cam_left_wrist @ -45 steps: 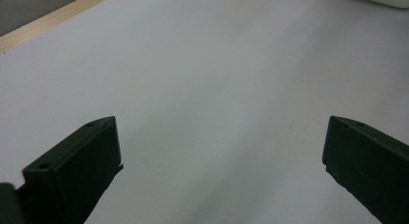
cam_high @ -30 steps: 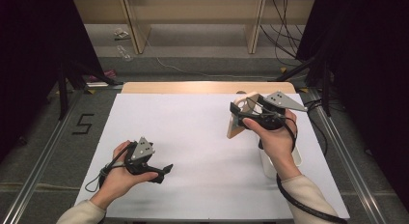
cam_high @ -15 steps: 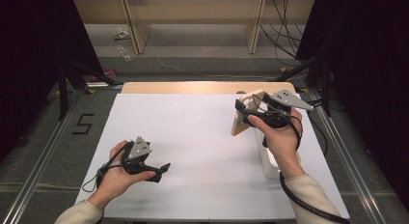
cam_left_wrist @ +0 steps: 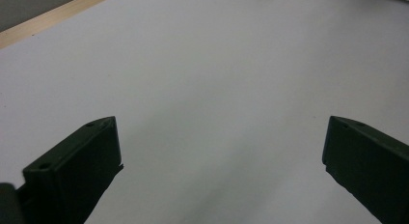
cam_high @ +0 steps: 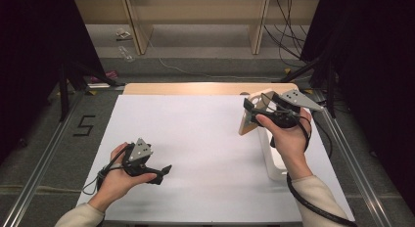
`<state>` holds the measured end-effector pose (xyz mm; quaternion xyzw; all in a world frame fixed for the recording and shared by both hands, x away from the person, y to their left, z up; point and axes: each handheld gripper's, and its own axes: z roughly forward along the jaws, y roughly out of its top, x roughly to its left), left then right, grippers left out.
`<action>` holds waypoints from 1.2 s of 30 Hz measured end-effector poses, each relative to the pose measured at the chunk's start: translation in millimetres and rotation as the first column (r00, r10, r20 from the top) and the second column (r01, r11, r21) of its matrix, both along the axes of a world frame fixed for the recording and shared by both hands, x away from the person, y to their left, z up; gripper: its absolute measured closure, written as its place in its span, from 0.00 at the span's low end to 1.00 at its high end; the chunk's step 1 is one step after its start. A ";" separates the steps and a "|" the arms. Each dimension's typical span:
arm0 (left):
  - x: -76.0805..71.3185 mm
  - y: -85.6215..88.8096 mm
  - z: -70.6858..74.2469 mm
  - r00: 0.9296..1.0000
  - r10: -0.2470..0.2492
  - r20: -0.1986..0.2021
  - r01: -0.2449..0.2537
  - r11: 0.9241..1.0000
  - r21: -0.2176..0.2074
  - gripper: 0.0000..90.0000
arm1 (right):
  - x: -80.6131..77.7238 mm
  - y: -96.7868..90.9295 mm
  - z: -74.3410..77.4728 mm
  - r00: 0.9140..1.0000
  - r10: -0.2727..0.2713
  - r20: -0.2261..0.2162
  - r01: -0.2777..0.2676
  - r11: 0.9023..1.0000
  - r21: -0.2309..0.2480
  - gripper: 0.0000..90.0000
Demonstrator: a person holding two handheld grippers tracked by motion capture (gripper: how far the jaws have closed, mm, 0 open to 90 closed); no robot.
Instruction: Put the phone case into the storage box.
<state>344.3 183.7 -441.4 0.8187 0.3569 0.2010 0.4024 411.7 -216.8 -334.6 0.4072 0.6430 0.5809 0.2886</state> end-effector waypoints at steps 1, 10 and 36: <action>0.0 0.0 0.0 1.000 0.000 0.000 0.000 1.000 0.000 0.00 | 0.1 -0.7 0.2 1.000 -0.001 0.002 0.001 1.000 0.000 0.13; -0.1 0.0 0.2 1.000 0.000 -0.002 0.000 1.000 0.001 0.00 | 0.8 -4.9 1.1 1.000 -0.020 0.004 0.020 1.000 -0.002 0.13; 0.7 1.1 0.1 1.000 0.004 -0.003 -0.004 1.000 -0.002 0.00 | 2.8 -16.1 3.6 0.998 -0.059 0.013 0.059 0.998 0.000 0.13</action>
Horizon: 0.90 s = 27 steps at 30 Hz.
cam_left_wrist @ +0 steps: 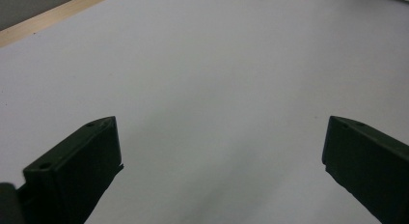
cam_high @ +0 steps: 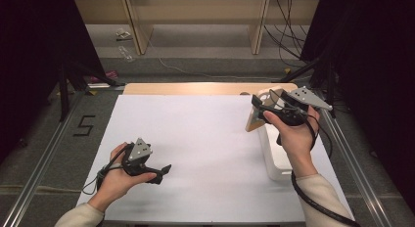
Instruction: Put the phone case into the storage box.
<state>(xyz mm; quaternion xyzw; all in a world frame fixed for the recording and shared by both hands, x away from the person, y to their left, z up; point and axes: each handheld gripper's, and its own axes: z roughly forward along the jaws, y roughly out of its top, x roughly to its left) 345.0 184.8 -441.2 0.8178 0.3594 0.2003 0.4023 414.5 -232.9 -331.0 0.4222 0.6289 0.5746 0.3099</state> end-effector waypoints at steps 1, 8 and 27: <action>0.0 0.0 0.0 1.000 0.001 0.000 -0.001 1.000 0.000 0.00 | 0.0 -0.4 0.1 1.000 -0.001 0.000 0.001 1.000 0.000 0.13; 0.2 0.2 0.0 1.000 0.002 0.001 -0.002 1.000 -0.003 0.00 | 0.4 -2.8 0.6 1.000 -0.010 -0.003 0.010 1.000 0.004 0.13; 0.3 0.5 -0.1 1.000 0.004 0.001 -0.004 1.000 -0.003 0.00 | 0.8 -12.0 3.6 0.999 -0.042 0.007 0.042 0.999 0.005 0.13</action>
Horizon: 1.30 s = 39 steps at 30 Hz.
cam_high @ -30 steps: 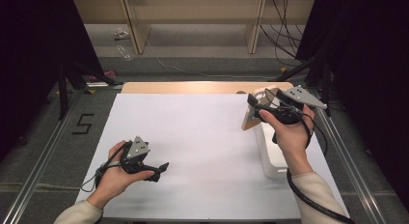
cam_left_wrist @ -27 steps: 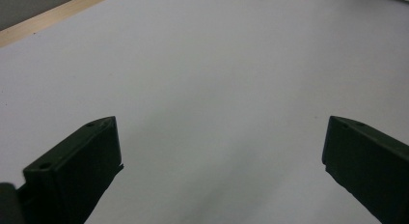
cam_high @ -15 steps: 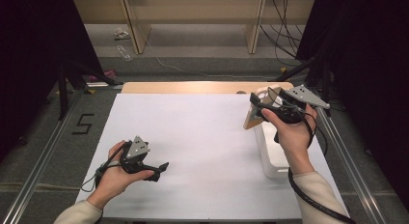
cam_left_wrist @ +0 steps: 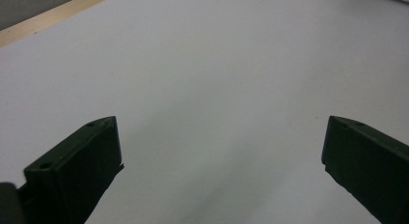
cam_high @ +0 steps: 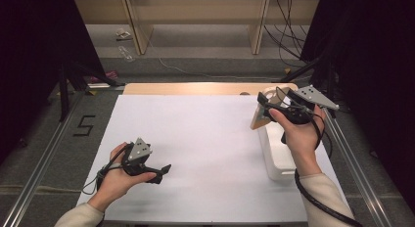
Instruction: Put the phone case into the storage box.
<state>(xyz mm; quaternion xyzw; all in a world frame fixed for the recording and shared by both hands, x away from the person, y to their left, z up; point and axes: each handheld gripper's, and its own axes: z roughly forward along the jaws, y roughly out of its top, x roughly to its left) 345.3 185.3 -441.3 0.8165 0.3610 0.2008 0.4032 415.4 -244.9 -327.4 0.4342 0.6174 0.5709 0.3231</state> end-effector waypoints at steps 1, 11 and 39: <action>0.0 0.0 0.0 1.000 0.000 0.000 0.000 1.000 0.000 0.00 | 0.0 -0.5 0.1 1.000 -0.001 -0.001 0.001 1.000 0.000 0.13; 0.0 0.2 0.1 1.000 0.001 -0.001 -0.001 1.000 0.001 0.00 | 0.8 -5.9 1.1 1.000 -0.021 0.006 0.021 1.000 0.001 0.13; 0.2 0.3 0.1 1.000 0.002 -0.001 -0.002 1.000 -0.002 0.00 | 3.5 -18.5 1.8 0.998 -0.066 0.010 0.066 0.998 -0.003 0.13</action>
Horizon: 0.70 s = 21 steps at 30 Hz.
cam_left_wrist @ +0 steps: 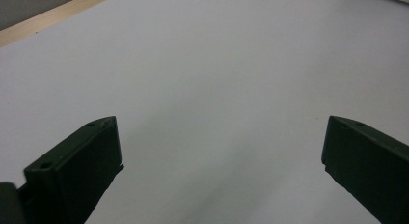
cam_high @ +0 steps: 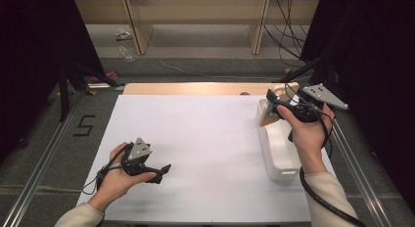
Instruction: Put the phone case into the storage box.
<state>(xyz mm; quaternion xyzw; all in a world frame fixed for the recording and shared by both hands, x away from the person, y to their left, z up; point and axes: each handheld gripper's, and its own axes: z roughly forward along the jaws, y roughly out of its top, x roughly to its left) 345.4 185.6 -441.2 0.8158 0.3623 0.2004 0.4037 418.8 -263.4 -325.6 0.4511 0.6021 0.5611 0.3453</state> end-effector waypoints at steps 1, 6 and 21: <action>0.0 0.0 0.0 1.000 0.000 0.000 0.000 1.000 0.000 0.00 | 0.1 -0.5 0.1 1.000 -0.002 -0.001 0.002 1.000 -0.001 0.13; 0.0 0.1 0.0 1.000 0.000 0.000 0.000 1.000 -0.001 0.00 | 0.5 -2.6 0.2 1.000 -0.009 0.001 0.009 1.000 0.001 0.13; -0.1 -0.6 0.1 1.000 -0.003 0.000 0.003 1.000 0.000 0.00 | 2.2 -12.1 2.7 0.999 -0.035 0.009 0.035 0.999 0.002 0.13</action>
